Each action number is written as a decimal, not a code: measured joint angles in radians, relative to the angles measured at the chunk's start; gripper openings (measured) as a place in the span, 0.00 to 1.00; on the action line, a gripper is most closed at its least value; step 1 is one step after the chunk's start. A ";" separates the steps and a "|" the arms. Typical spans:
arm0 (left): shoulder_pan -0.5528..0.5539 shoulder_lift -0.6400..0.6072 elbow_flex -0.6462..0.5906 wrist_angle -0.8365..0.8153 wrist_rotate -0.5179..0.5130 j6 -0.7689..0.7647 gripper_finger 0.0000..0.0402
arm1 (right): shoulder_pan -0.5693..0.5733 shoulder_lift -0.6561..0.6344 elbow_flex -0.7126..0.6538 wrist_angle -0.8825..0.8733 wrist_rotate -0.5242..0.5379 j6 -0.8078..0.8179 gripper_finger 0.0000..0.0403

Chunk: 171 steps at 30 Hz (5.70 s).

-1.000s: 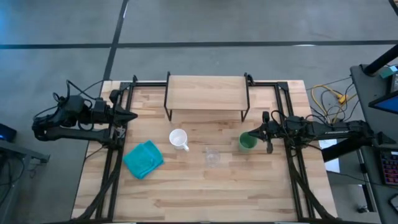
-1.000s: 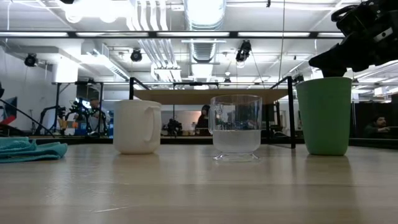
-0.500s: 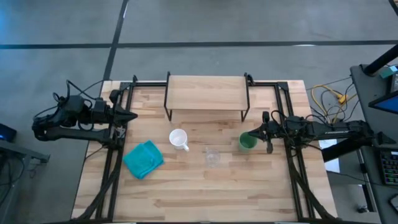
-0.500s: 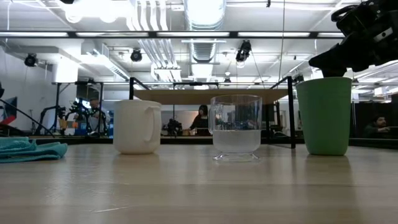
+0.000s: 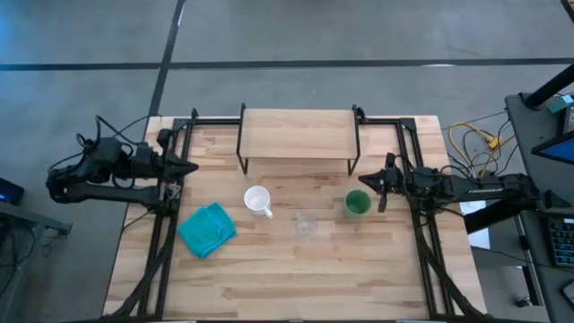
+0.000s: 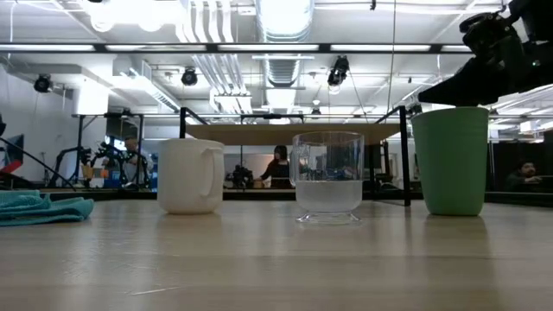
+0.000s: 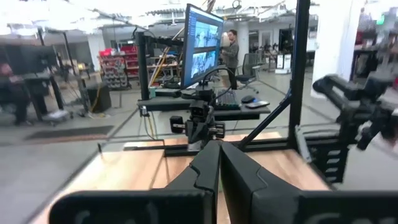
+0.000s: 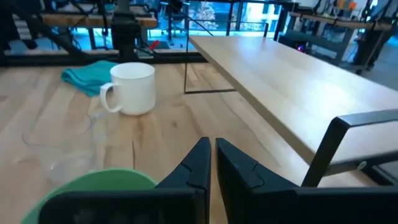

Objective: Stack small to large cups/mugs on shelf
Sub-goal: Put the green mug on the shelf

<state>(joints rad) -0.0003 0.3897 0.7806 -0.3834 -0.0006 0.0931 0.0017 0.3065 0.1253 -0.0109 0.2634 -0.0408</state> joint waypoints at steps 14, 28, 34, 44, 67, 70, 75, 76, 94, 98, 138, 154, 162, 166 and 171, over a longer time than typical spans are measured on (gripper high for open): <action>0.000 0.000 0.000 0.001 0.000 0.020 0.00 | 0.000 0.000 0.000 0.000 0.000 -0.016 0.04; 0.000 0.007 0.000 0.354 0.000 -0.004 0.00 | 0.000 0.004 0.000 0.000 0.000 0.290 0.04; 0.000 0.004 0.000 0.492 0.000 -0.008 0.00 | 0.000 0.004 0.000 0.001 0.000 0.385 0.04; 0.000 -0.009 0.000 0.565 -0.002 -0.009 0.00 | 0.000 0.004 0.000 0.006 -0.001 0.389 0.04; 0.000 0.243 0.004 0.550 -0.245 -0.002 0.00 | 0.001 0.096 0.349 -0.061 -0.140 0.246 0.04; 0.000 0.287 0.005 0.552 -0.247 0.000 0.00 | 0.001 0.157 0.497 -0.202 -0.140 0.204 0.04; 0.000 0.356 0.005 0.552 -0.262 -0.001 0.00 | 0.001 0.255 0.701 -0.321 -0.140 0.100 0.04; 0.000 0.366 0.005 0.552 -0.262 -0.001 0.00 | 0.001 0.270 0.734 -0.334 -0.140 0.067 0.04; 0.000 0.478 0.003 0.553 -0.259 -0.008 0.00 | 0.000 0.414 1.011 -0.490 -0.132 -0.044 0.04; 0.000 0.473 0.004 0.560 -0.259 -0.028 0.00 | 0.000 0.449 1.019 -0.513 -0.132 0.001 0.04; -0.001 0.647 0.026 0.332 -0.049 -0.326 0.00 | 0.001 0.797 1.033 -0.800 -0.289 0.382 0.25; 0.000 0.868 0.220 0.256 0.074 -0.319 0.00 | 0.007 0.918 1.033 -0.770 -0.343 0.463 0.25; 0.000 0.805 0.273 0.208 0.020 -0.266 0.00 | 0.062 1.009 1.033 -0.728 -0.372 0.491 0.24; 0.000 0.745 0.279 0.206 -0.023 -0.264 0.00 | 0.083 1.091 1.032 -0.699 -0.372 0.555 0.23; 0.000 0.665 0.281 0.209 -0.064 -0.263 0.00 | 0.085 1.184 1.032 -0.603 -0.373 0.620 0.22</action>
<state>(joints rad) -0.0002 1.0551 1.0618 -0.1747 -0.0646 -0.1703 0.0868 1.4910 1.1576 -0.6137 -0.1095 0.5795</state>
